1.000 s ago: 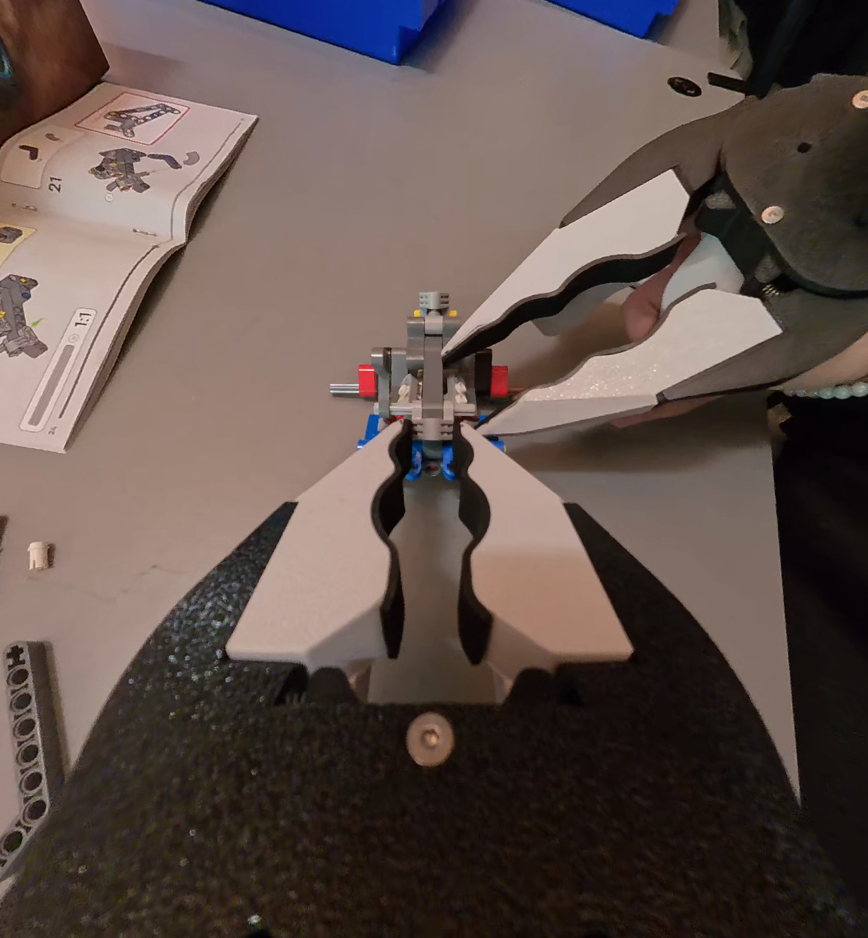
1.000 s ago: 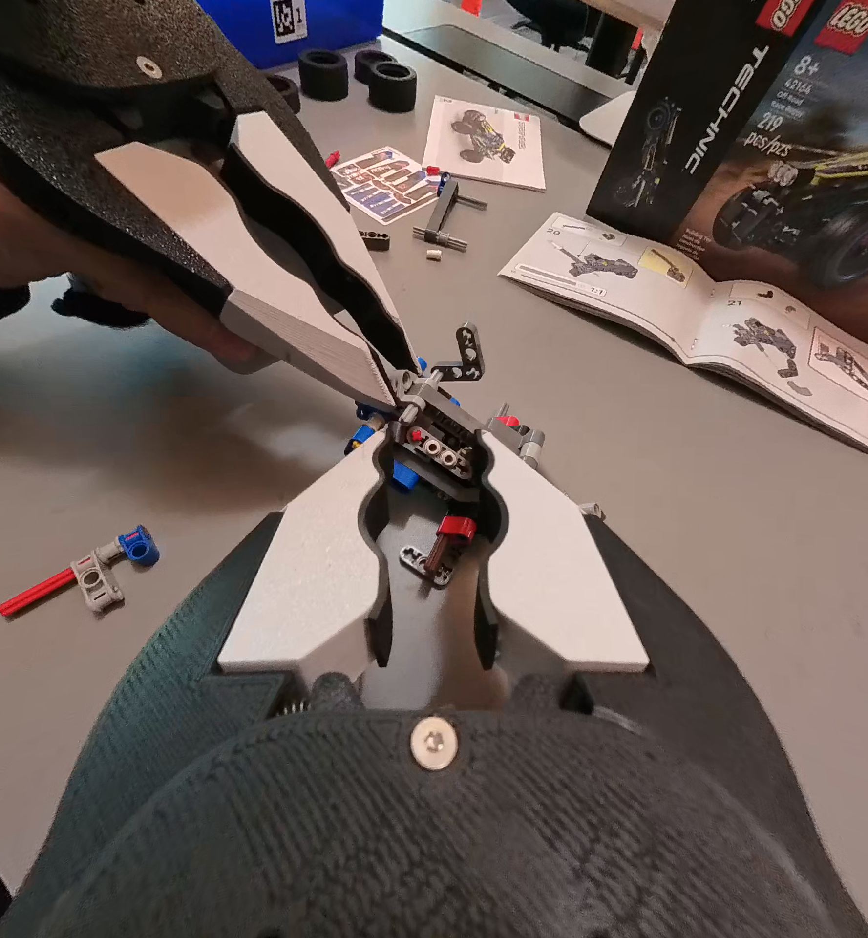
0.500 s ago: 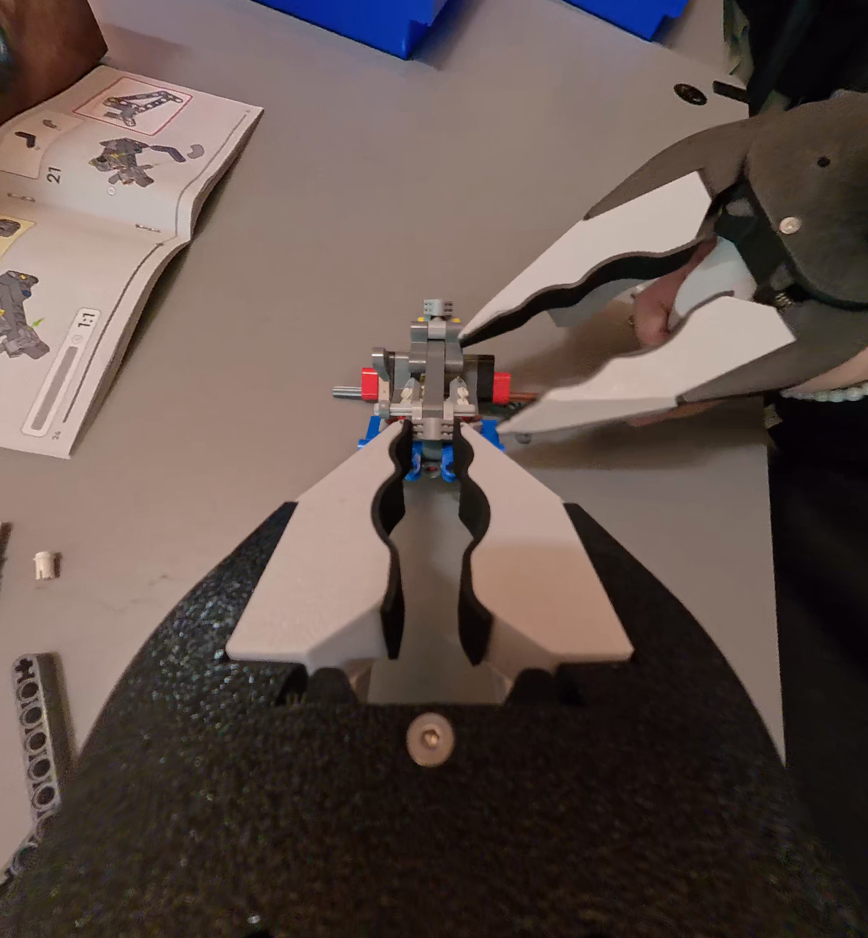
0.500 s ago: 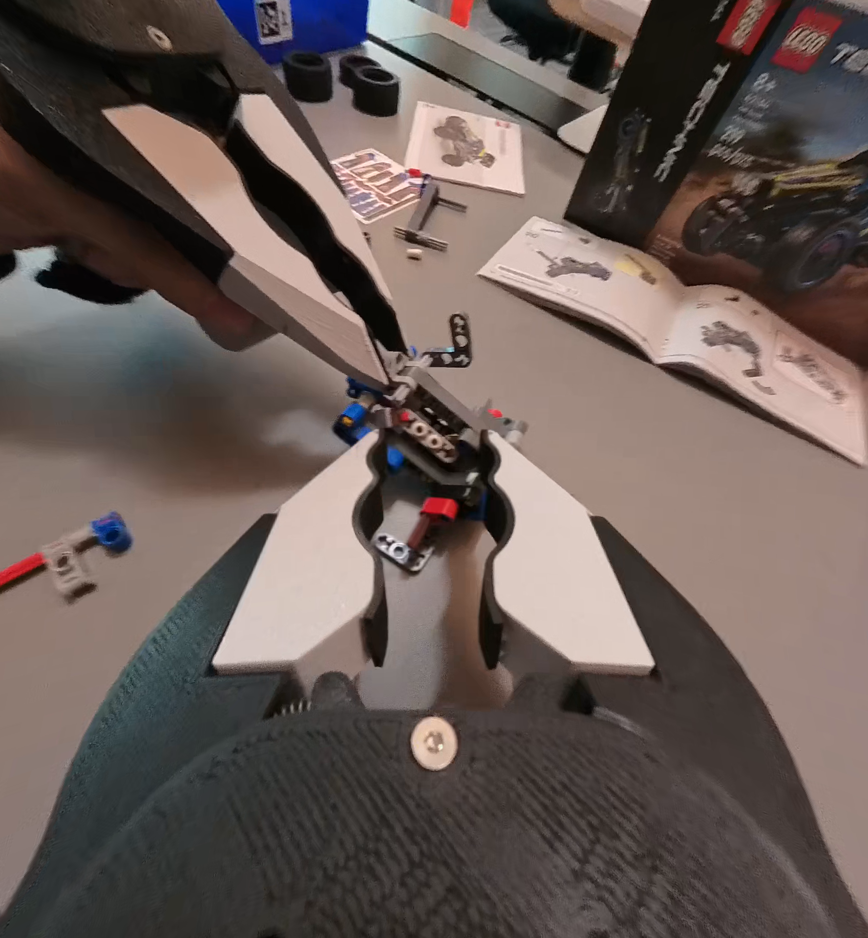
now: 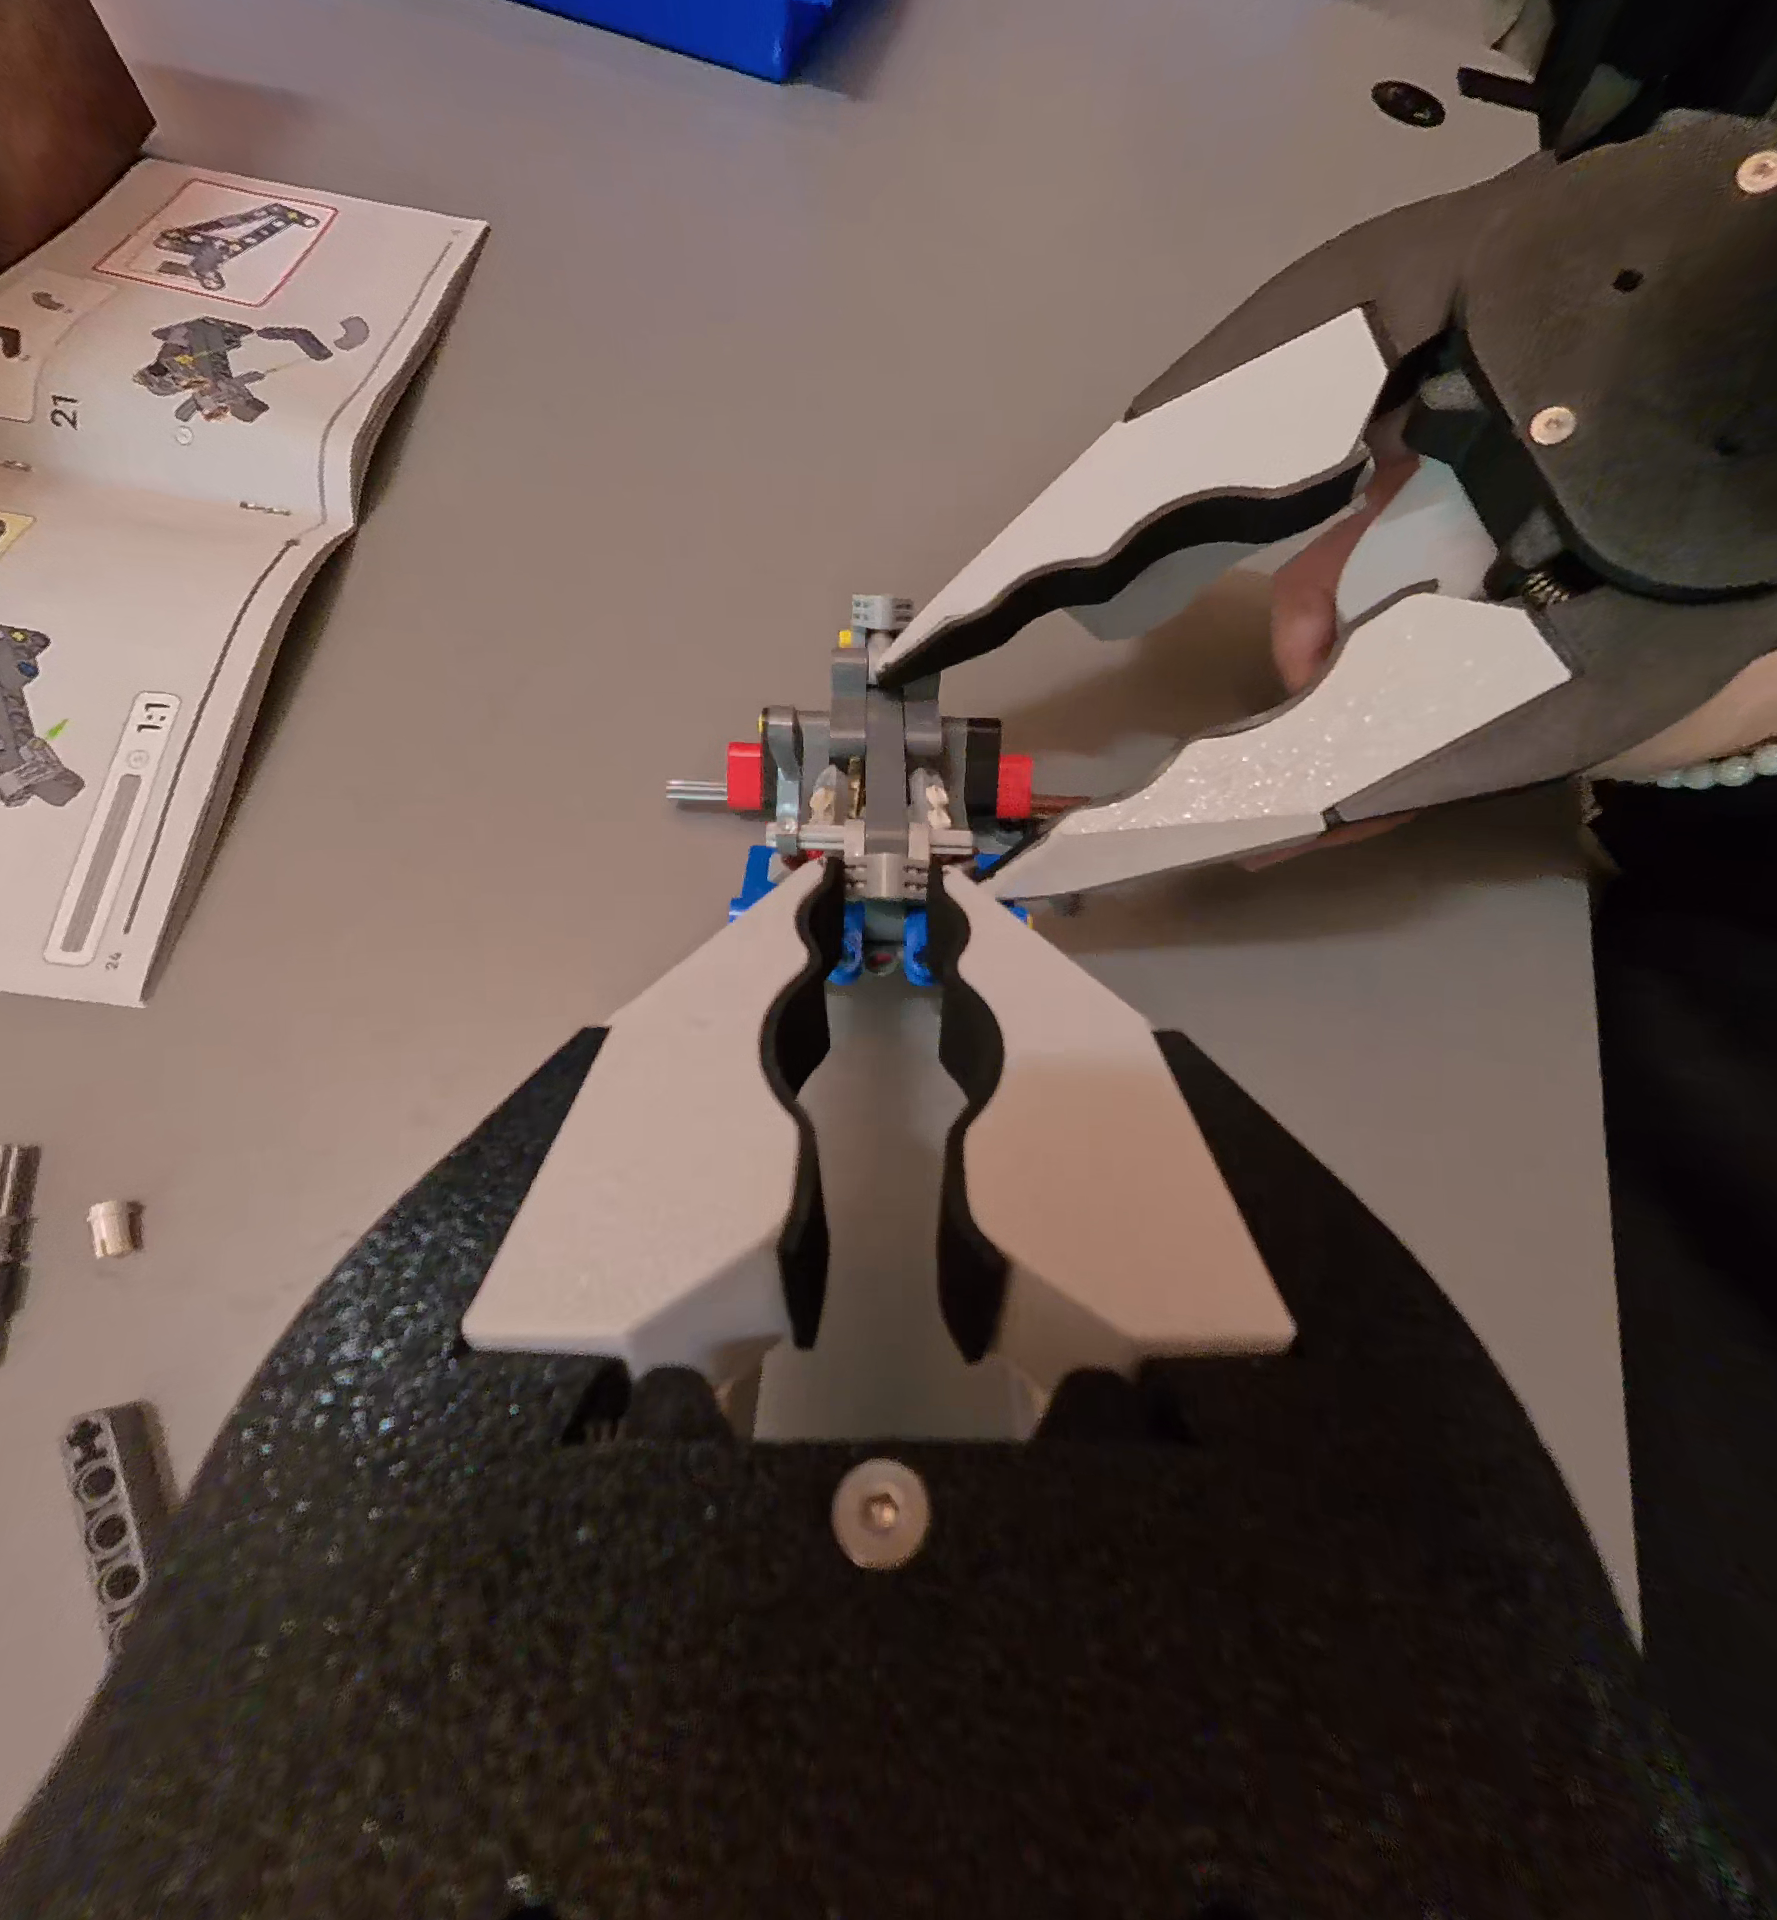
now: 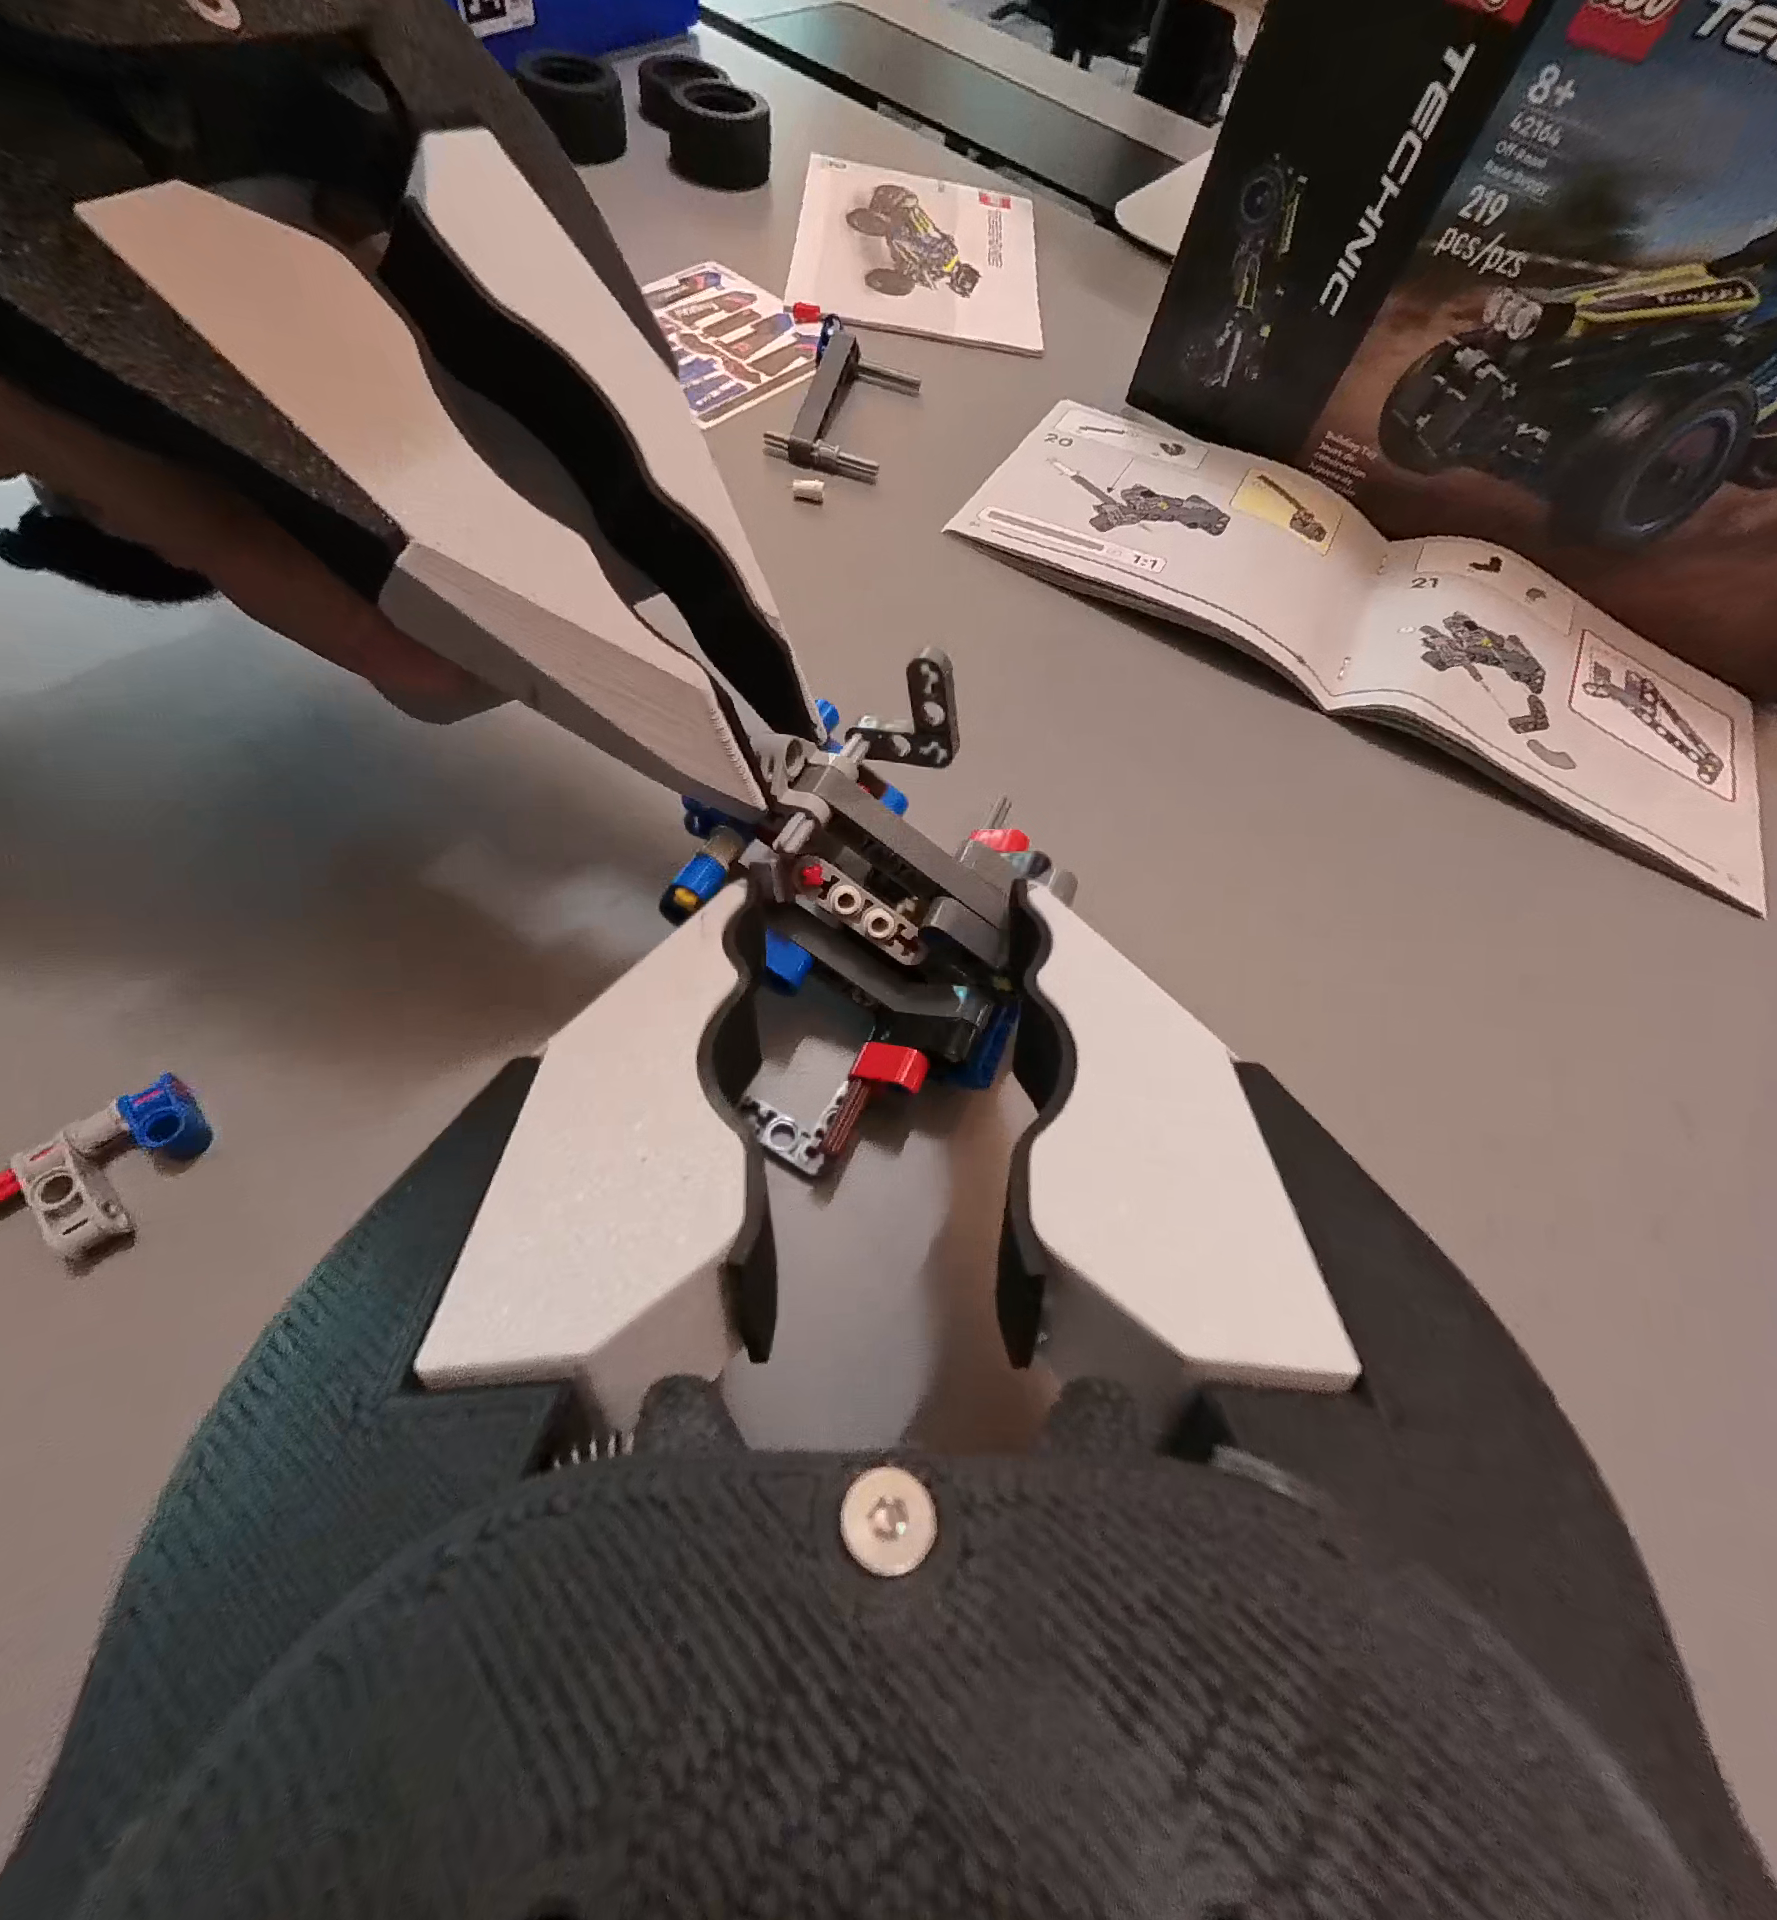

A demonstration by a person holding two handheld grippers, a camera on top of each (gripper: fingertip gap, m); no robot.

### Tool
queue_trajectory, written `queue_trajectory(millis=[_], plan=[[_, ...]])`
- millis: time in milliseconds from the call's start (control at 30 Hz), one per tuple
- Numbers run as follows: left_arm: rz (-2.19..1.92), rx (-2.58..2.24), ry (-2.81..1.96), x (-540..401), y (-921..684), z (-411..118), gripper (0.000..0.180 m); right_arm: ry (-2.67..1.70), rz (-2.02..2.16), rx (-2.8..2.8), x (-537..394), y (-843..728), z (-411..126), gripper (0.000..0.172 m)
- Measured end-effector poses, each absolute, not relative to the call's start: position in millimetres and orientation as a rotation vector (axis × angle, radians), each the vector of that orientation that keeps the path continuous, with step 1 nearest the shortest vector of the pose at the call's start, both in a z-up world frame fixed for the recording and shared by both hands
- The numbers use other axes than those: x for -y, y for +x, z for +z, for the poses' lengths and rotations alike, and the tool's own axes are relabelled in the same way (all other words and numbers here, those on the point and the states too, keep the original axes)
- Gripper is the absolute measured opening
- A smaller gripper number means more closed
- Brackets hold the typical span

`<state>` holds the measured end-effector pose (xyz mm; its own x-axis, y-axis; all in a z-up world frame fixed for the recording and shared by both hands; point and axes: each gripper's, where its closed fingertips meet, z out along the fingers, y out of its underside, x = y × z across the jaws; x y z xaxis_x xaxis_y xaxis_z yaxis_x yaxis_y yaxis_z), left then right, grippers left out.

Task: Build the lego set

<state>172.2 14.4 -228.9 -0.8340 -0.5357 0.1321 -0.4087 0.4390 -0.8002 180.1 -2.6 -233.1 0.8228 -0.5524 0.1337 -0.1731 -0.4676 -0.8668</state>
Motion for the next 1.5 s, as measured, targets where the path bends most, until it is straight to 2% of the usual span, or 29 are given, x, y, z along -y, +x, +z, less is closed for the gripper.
queue_trajectory(millis=[533, 733, 933, 1100, 1300, 1367, 1500], plan=[[-1.351, -2.549, -0.924, -10, 180, -228, 0.012, -2.033, -0.561, -0.535, 12, 188, -231, 0.042], [-1.316, -2.529, -0.923, -10, 180, -230, 0.012, -1.982, -0.618, -0.599, 22, 191, -225, 0.052], [-1.279, -2.513, -0.891, -7, 180, -230, 0.012, -1.967, -0.612, -0.670, 23, 194, -225, 0.073], [-1.266, -2.526, -0.867, -3, 177, -230, 0.012, -1.963, -0.616, -0.693, 23, 199, -226, 0.074], [-1.265, -2.551, -0.863, -2, 175, -235, 0.012, -2.017, -0.663, -0.676, 29, 202, -232, 0.084], [-1.280, -2.556, -0.860, 0, 175, -236, 0.012, -2.028, -0.663, -0.656, 31, 201, -233, 0.084], [-1.294, -2.558, -0.851, 3, 174, -237, 0.012, -2.055, -0.625, -0.591, 30, 195, -235, 0.068]])
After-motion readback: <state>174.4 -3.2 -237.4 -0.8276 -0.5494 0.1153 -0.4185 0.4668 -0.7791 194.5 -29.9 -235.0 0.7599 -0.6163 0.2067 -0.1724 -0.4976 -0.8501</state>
